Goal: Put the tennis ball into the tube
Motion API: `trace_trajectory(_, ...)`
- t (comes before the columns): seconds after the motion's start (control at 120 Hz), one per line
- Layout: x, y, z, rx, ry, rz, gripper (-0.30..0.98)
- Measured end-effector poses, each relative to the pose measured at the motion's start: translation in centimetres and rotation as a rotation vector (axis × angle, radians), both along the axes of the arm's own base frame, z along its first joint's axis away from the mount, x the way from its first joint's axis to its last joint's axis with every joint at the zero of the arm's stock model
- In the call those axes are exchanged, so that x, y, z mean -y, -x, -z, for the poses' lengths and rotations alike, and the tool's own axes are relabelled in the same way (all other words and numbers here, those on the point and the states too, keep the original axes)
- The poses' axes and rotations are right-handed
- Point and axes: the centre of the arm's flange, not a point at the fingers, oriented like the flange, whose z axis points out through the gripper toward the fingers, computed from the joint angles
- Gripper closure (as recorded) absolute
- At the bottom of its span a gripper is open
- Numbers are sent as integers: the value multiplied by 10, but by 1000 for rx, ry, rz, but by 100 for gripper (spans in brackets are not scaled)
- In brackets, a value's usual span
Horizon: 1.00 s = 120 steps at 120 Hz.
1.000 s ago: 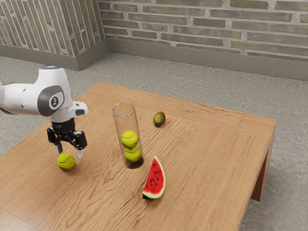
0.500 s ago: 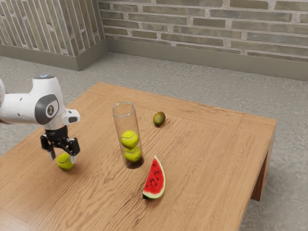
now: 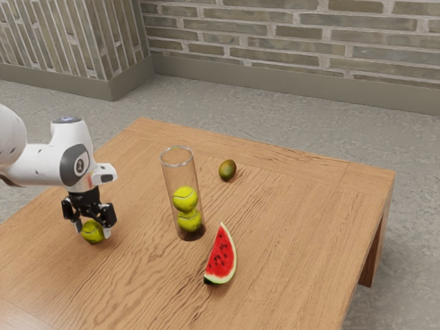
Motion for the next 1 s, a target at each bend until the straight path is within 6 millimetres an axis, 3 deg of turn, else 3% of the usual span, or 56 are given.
trace_trajectory(0.4, -4, -2, 13, 9, -1, -3, 3)
trace_trajectory(0.767, -4, -4, 14, 22, 4, -5, 25)
trace_trajectory(0.867, -4, -5, 11, 30, 4, -3, 26)
trace_trajectory(1.0, 4, -10, -11, 75, 11, 15, 27)
